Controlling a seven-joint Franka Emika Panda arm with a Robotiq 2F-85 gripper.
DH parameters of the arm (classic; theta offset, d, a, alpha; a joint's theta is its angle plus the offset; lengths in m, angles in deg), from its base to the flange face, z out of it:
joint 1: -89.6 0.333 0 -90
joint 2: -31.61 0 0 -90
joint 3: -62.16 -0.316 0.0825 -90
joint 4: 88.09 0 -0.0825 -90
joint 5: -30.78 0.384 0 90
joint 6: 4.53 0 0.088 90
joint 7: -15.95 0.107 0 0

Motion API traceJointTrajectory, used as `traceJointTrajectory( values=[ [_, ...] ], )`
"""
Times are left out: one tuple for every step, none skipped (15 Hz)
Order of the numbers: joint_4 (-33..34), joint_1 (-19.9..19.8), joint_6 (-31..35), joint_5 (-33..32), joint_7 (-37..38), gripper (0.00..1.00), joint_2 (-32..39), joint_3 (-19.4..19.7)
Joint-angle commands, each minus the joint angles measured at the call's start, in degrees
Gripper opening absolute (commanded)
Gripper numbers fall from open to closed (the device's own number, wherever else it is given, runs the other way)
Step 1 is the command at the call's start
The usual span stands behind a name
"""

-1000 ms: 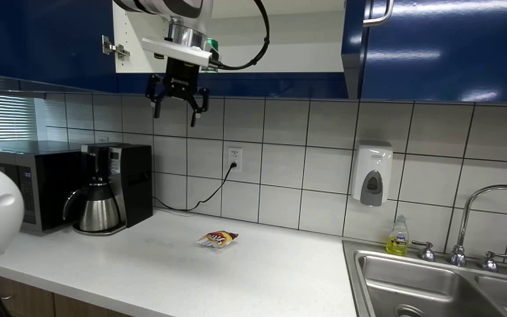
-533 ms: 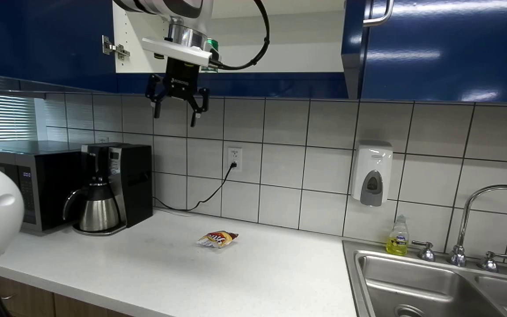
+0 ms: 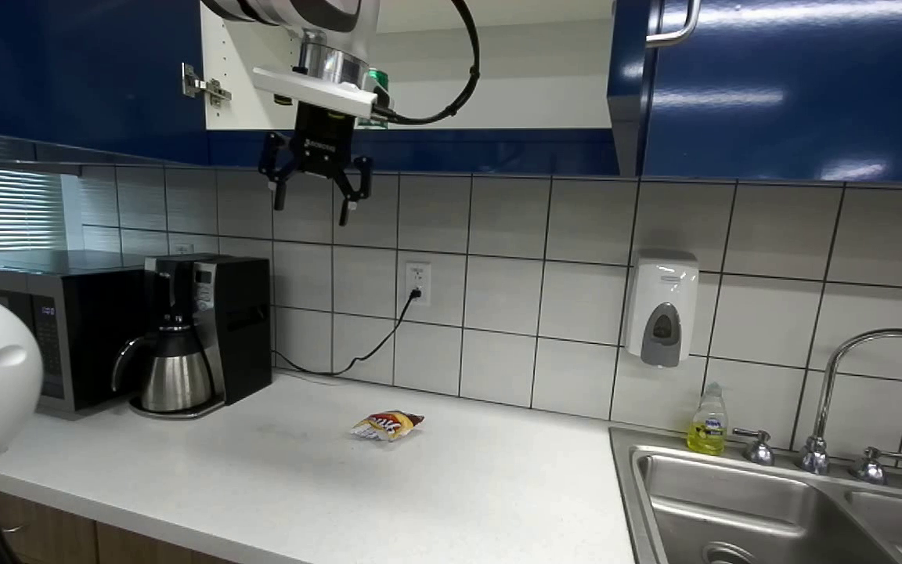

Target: Put the soda can into the cupboard

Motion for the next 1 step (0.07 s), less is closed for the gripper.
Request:
traceJointTrajectory(
  values=[
    [0.12, 0.36, -0.1, -0.13, 0.13, 1.0, 0.03, 0.29]
  ],
)
